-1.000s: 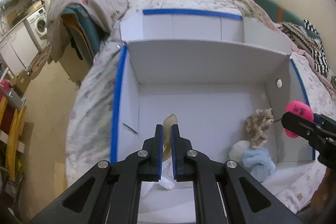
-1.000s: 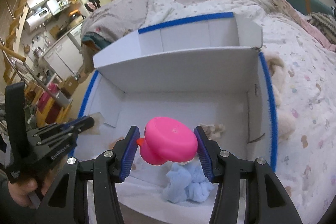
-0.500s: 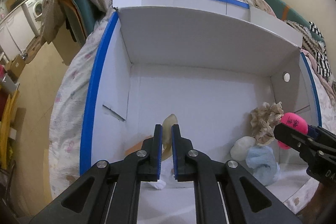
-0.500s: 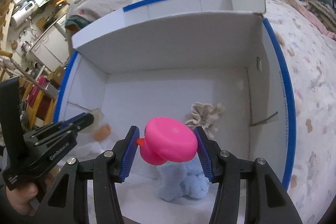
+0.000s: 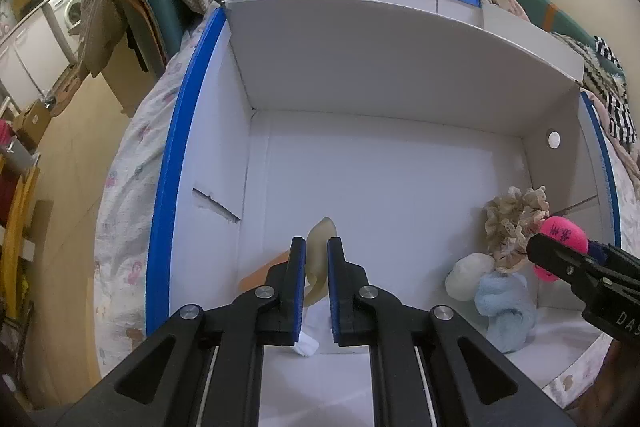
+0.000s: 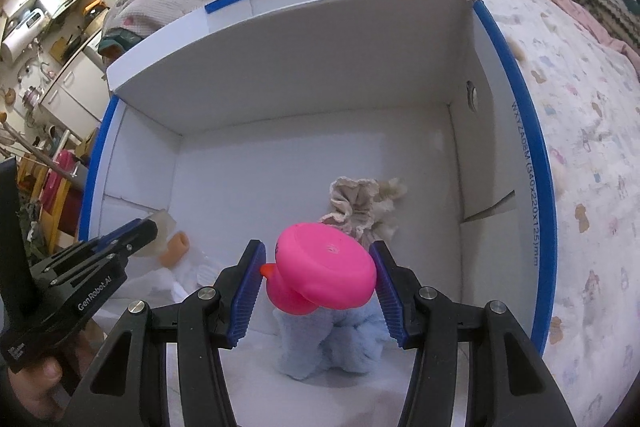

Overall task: Organize soft objects
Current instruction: 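Carry the pink duck and beige pad over the box with both tools, then open both tools to drop the duck and beige pad into the box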

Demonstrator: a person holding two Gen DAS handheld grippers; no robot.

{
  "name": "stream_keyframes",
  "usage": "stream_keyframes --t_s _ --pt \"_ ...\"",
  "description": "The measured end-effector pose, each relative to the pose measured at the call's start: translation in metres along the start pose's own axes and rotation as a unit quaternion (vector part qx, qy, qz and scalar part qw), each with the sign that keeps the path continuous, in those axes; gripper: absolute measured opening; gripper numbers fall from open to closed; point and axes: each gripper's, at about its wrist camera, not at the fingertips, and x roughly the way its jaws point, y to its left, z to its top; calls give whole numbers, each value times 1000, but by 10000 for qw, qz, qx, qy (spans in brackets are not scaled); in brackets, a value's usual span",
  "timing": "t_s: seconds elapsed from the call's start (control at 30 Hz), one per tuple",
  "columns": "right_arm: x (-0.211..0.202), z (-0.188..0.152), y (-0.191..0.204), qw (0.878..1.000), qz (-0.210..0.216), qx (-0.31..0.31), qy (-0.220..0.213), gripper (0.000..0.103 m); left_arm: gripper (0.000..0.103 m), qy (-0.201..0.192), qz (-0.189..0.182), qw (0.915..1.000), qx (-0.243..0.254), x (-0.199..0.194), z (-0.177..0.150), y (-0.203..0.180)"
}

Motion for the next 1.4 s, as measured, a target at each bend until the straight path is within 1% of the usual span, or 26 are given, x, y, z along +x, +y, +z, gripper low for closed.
stream_keyframes --t_s 0.3,0.4,0.7,0.8,0.87,0.97,1.03,1.1,1.2,1.27,1.33,1.4 --pt "3 0 1 10000 -8 4 27 57 10 -9 18 10000 12 -1 -1 -1" --pt "2 0 1 10000 12 14 31 57 13 -7 37 10000 29 -2 0 -2" --pt "0 1 0 10000 62 33 -15 57 14 -39 50 9999 117 -3 -1 -6" --pt "-2 0 1 10000 78 1 -60 57 16 -65 51 9999 137 -5 -1 -7" --pt "-4 -1 1 9999 89 0 -88 58 19 -92 53 9998 146 -6 -1 -7" --pt "-8 -1 1 9998 114 -2 -164 64 29 -158 117 9996 181 -9 -2 -9" --pt "-10 -1 2 9997 96 -19 -212 68 44 -218 155 9994 211 -13 -2 -10" --pt "-12 -1 4 9996 57 -49 -266 71 55 -297 193 9991 253 -18 -2 -12" --pt "-16 -1 8 9993 55 -89 -356 79 56 -408 199 9985 311 -25 -3 -12" --pt "-18 -1 11 9991 94 -107 -410 87 56 -394 181 9987 254 -29 -3 -11" --pt "-21 -2 13 9986 152 -108 -501 101 56 -386 91 9991 125 -35 -2 -7" --pt "-26 -3 16 9978 223 -99 -617 103 57 -438 66 9990 18 -43 -2 -2"
